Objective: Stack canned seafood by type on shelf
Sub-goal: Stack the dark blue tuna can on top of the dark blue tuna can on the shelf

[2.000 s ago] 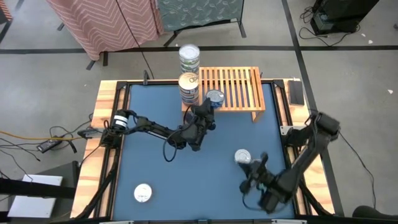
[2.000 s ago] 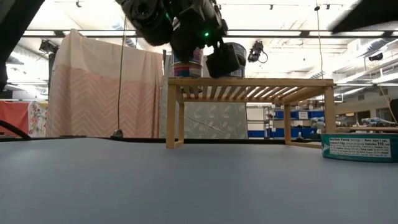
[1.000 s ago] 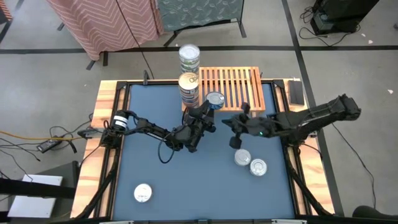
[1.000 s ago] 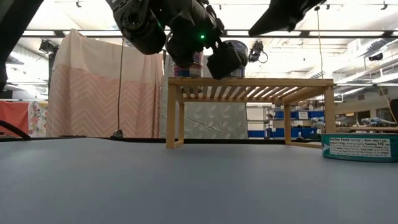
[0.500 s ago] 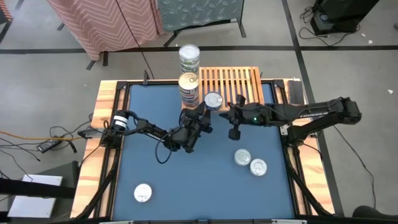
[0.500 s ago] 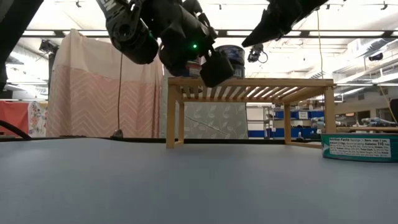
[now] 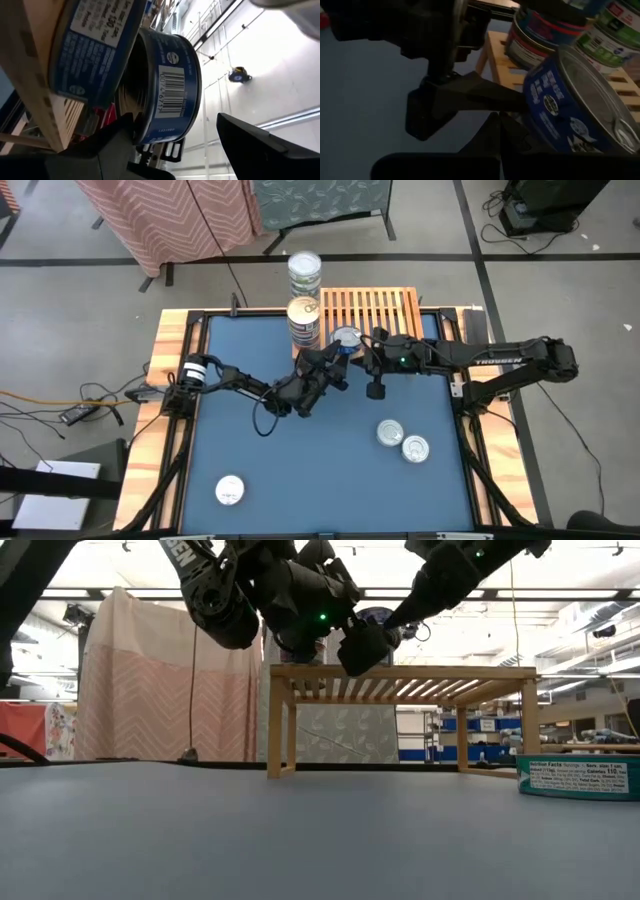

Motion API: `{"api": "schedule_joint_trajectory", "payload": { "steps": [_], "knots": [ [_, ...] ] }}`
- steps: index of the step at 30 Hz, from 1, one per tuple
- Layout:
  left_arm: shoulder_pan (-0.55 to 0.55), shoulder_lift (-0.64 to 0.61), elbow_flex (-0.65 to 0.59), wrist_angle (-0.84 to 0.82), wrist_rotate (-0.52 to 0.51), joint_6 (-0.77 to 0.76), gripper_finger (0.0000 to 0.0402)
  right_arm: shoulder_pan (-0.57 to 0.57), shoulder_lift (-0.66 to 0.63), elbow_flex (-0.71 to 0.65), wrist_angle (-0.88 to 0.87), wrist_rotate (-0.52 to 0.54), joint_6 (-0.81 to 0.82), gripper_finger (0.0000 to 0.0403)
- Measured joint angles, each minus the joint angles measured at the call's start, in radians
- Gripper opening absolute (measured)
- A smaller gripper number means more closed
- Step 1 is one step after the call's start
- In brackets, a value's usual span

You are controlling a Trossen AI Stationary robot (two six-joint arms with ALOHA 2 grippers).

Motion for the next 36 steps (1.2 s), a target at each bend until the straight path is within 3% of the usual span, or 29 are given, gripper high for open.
{"api": "schedule_joint_trajectory", "payload": {
  "steps": [16, 36],
  "knots": [
    [-0.001, 0.0, 0.0, 0.001, -0.027, -0.01, 0.0287, -0.054, -0.002, 0.016, 0.032, -0.014, -0.051, 0.0],
    [-0.019, 0.001, 0.0, 0.02, 0.031, -0.009, 0.0287, -0.057, 0.0, 0.016, 0.019, -0.002, -0.052, 0.0]
  ]
}}
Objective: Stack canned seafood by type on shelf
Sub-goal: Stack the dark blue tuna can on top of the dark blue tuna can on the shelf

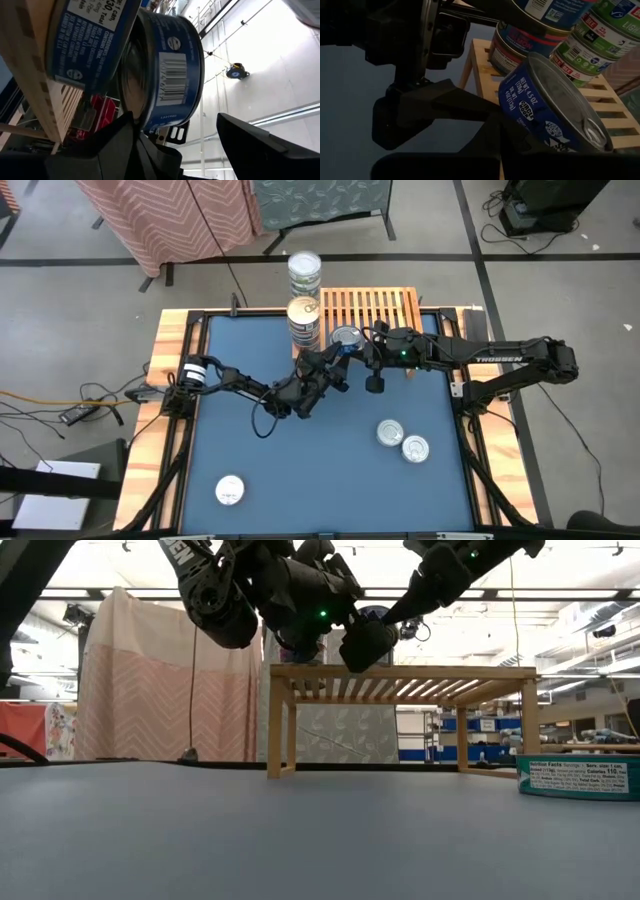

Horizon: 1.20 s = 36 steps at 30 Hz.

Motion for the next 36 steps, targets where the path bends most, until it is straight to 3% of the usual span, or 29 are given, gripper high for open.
{"api": "schedule_joint_trajectory", "payload": {
  "steps": [15, 17, 25, 30, 36],
  "knots": [
    [-0.015, 0.0, -0.001, -0.001, 0.045, 0.007, 0.0287, -0.003, 0.0, 0.0, 0.003, 0.021, 0.0, 0.0],
    [-0.022, 0.0, 0.002, 0.001, 0.097, 0.002, 0.0287, -0.008, 0.002, 0.0, 0.006, 0.034, 0.0, 0.0],
    [-0.034, 0.0, 0.001, 0.003, 0.128, 0.007, 0.0287, -0.012, -0.008, -0.001, 0.001, 0.029, 0.023, 0.0],
    [-0.045, 0.0, 0.0, 0.036, 0.341, 0.095, 0.0287, 0.05, -0.078, -0.001, -0.039, 0.049, 0.043, 0.0],
    [-0.052, -0.004, 0.001, 0.14, 0.886, 0.321, 0.0287, 0.204, -0.221, 0.0, -0.274, 0.074, 0.25, 0.0]
  ]
}}
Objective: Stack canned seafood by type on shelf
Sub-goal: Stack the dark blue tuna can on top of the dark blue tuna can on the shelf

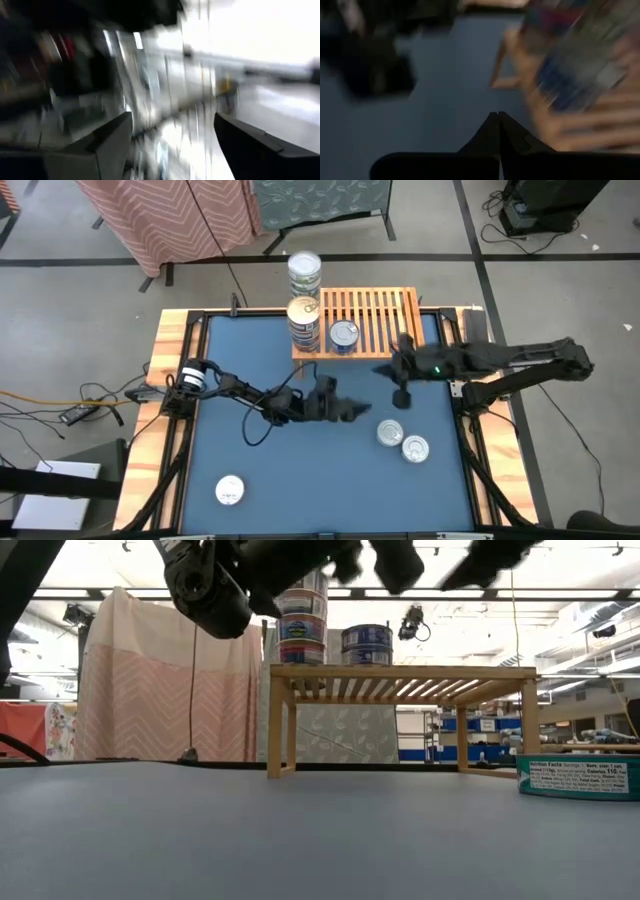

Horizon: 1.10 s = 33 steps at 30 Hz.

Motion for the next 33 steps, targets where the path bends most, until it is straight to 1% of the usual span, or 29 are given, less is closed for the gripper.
{"api": "schedule_joint_trajectory", "payload": {
  "steps": [2, 4, 7, 9, 11, 13, 15, 19, 23, 28, 29, 31, 33],
  "knots": [
    [-0.001, -0.011, 0.0, -0.004, 0.179, 0.052, 0.0287, 0.083, -0.023, -0.007, -0.116, 0.017, 0.127, 0.0],
    [-0.011, -0.015, 0.002, 0.001, 0.268, 0.055, 0.0287, 0.183, -0.029, -0.032, -0.214, 0.032, 0.267, 0.0],
    [-0.024, -0.028, -0.001, -0.001, 0.398, 0.017, 0.0287, 0.348, 0.0, -0.076, -0.271, 0.049, 0.482, 0.0],
    [-0.031, -0.049, 0.001, 0.002, 0.47, -0.036, 0.0287, 0.458, 0.037, -0.105, -0.286, 0.078, 0.637, 0.0],
    [-0.041, -0.075, 0.0, -0.013, 0.539, -0.052, 0.0287, 0.558, 0.092, -0.127, -0.292, 0.126, 0.795, 0.0],
    [-0.052, -0.096, -0.001, -0.017, 0.584, -0.054, 0.0285, 0.643, 0.151, -0.134, -0.296, 0.159, 0.93, 0.0],
    [-0.063, -0.119, -0.001, -0.029, 0.62, -0.06, 0.0282, 0.705, 0.216, -0.134, -0.296, 0.169, 1.041, 0.0],
    [-0.083, -0.168, -0.001, -0.102, 0.653, -0.041, 0.0268, 0.791, 0.339, -0.134, -0.291, 0.166, 1.232, 0.0],
    [-0.1, -0.214, -0.001, -0.233, 0.68, -0.009, 0.0252, 0.846, 0.426, -0.134, -0.286, 0.133, 1.37, 0.0],
    [-0.128, -0.284, -0.001, -0.409, 0.673, 0.044, 0.0239, 0.899, 0.492, -0.134, -0.204, 0.116, 1.474, 0.0],
    [-0.137, -0.305, -0.001, -0.465, 0.665, 0.046, 0.0238, 0.907, 0.504, -0.134, -0.178, 0.111, 1.488, 0.0],
    [-0.159, -0.357, -0.001, -0.621, 0.611, 0.056, 0.0237, 0.918, 0.533, -0.131, -0.101, 0.11, 1.505, 0.0],
    [-0.183, -0.416, -0.001, -0.819, 0.498, 0.078, 0.0236, 0.923, 0.569, -0.127, -0.02, 0.08, 1.502, 0.0]
  ]
}}
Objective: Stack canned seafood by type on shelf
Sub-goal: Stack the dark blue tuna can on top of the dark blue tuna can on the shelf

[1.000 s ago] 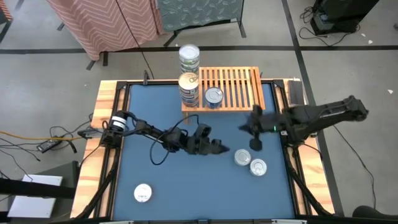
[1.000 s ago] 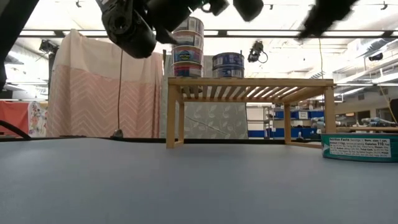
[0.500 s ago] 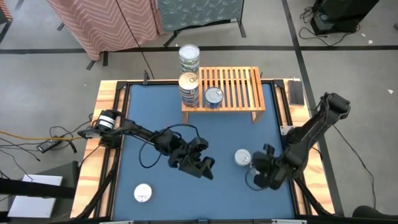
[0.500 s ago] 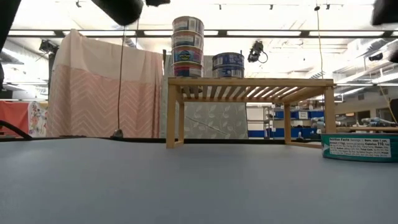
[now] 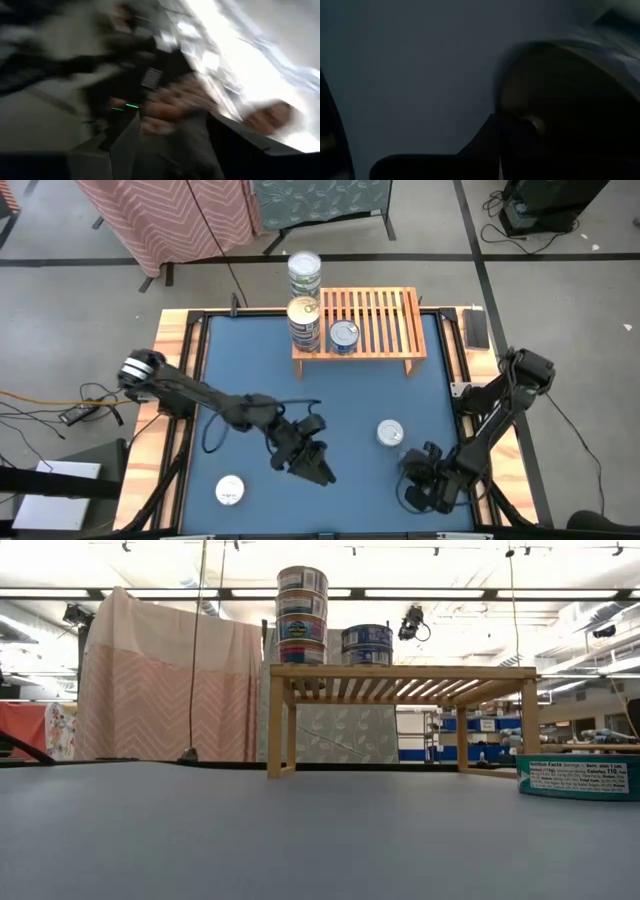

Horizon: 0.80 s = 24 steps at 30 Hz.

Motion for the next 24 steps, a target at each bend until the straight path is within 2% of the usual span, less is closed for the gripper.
{"api": "schedule_joint_trajectory", "payload": {
  "steps": [6, 9, 12, 14, 16, 19, 22, 24],
  "knots": [
    [-0.068, -0.226, -0.001, -0.607, -0.464, 0.088, 0.0236, -0.055, 0.164, 0.115, 0.052, -0.096, -0.15, 0.0],
    [-0.1, -0.335, -0.001, -0.84, -0.647, 0.074, 0.0236, -0.116, 0.238, 0.19, 0.06, -0.135, -0.283, 0.0],
    [-0.134, -0.419, 0.0, -0.997, -0.781, 0.053, 0.0236, -0.183, 0.3, 0.263, 0.064, -0.152, -0.443, 0.0],
    [-0.159, -0.462, -0.001, -1.086, -0.856, 0.048, 0.0236, -0.222, 0.322, 0.314, 0.068, -0.129, -0.567, 0.0],
    [-0.175, -0.488, 0.0, -1.139, -0.927, 0.044, 0.0236, -0.259, 0.333, 0.367, 0.068, -0.05, -0.689, 0.0],
    [-0.19, -0.505, 0.0, -1.175, -0.997, 0.053, 0.0236, -0.316, 0.314, 0.418, 0.064, 0.047, -0.768, 0.0],
    [-0.193, -0.501, 0.0, -1.211, -1.015, 0.077, 0.0236, -0.389, 0.311, 0.418, 0.055, 0.047, -0.797, 0.0],
    [-0.193, -0.49, 0.0, -1.291, -0.999, 0.098, 0.0236, -0.433, 0.307, 0.417, 0.055, 0.053, -0.809, 0.0]
  ]
}}
